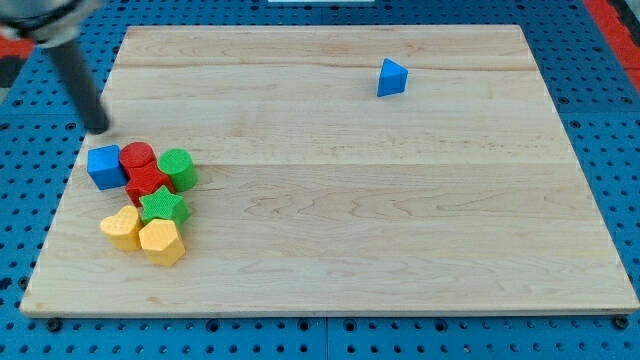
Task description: Slide the blue triangle towards the center of the board
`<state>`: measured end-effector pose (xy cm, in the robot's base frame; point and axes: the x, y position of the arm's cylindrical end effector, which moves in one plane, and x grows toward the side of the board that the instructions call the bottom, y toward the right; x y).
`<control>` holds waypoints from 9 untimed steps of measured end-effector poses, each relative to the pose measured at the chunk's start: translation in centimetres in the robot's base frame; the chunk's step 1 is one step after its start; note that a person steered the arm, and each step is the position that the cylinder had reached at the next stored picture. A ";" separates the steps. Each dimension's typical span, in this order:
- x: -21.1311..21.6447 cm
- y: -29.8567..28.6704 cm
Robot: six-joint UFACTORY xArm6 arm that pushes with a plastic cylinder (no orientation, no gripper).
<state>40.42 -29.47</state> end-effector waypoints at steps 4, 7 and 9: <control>-10.8 11.9; -16.7 39.8; -12.4 31.6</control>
<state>28.05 2.14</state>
